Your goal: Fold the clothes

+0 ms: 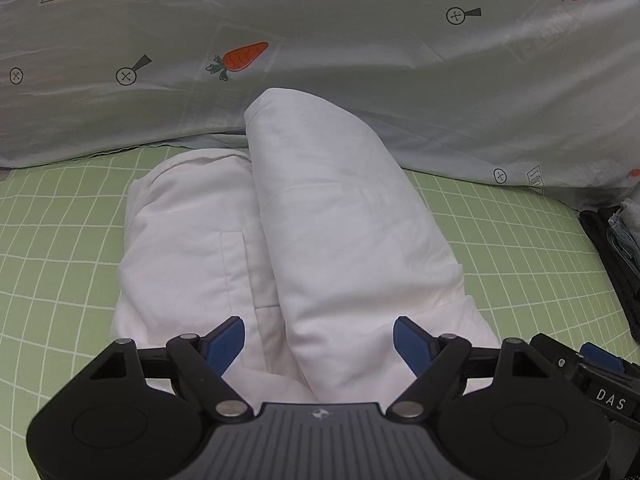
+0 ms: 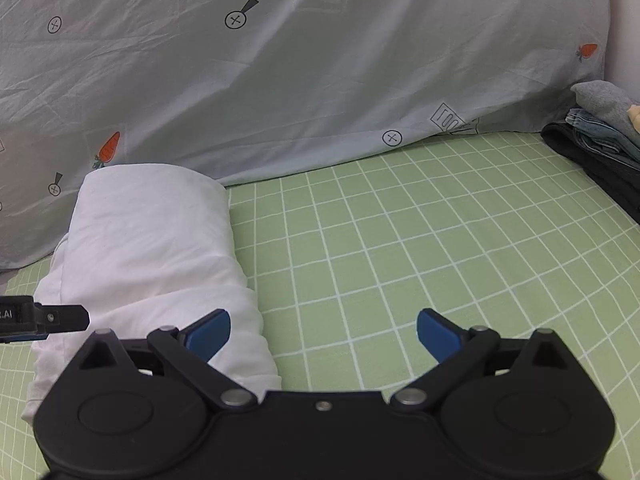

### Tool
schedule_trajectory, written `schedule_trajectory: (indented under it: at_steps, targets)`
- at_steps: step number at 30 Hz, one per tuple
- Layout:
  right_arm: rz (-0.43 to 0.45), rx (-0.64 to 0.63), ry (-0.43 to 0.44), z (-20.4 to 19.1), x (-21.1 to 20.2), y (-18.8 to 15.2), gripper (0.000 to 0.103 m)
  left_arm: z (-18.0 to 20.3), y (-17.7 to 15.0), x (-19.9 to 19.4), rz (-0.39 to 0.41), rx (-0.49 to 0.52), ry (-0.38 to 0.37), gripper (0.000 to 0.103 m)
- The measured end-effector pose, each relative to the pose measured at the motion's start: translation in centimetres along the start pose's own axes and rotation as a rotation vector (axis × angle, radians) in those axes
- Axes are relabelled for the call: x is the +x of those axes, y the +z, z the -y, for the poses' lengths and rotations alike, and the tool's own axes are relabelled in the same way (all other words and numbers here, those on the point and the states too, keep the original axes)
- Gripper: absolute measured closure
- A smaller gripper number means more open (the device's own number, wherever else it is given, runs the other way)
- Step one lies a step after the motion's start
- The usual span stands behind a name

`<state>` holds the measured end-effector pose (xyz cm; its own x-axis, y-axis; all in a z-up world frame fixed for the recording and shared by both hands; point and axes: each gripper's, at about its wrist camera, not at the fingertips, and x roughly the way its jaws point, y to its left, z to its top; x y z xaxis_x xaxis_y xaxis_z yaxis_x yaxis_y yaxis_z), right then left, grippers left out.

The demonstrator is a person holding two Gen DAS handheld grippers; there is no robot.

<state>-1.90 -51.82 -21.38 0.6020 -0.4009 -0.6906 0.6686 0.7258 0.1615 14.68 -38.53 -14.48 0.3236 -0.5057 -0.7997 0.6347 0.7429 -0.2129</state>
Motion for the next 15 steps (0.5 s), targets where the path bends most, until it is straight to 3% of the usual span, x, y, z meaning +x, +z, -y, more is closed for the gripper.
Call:
schedule_trajectory:
  at_steps: [1, 2, 5, 9, 15]
  targets:
    - [-0.006, -0.002, -0.006, 0.1, 0.1, -0.2, 0.002, 0.0, 0.0, 0.6, -0.013, -0.012, -0.025, 0.025]
    - [-0.011, -0.001, -0.008, 0.1, 0.2, -0.3, 0.002, -0.1, 0.0, 1.0, -0.020, -0.034, -0.045, 0.050]
    - [-0.028, 0.012, -0.007, 0.3, 0.5, -0.6, 0.002, -0.5, -0.1, 1.2, -0.003, -0.101, -0.079, 0.083]
    - [-0.037, 0.014, -0.013, 0.1, 0.7, -0.9, 0.002, -0.4, 0.1, -1.1, 0.062, -0.079, -0.115, 0.091]
    - [-0.043, 0.002, 0.011, -0.6, 0.8, -1.4, 0.002, -2.6, 2.0, -8.2, 0.220, -0.106, -0.126, 0.092]
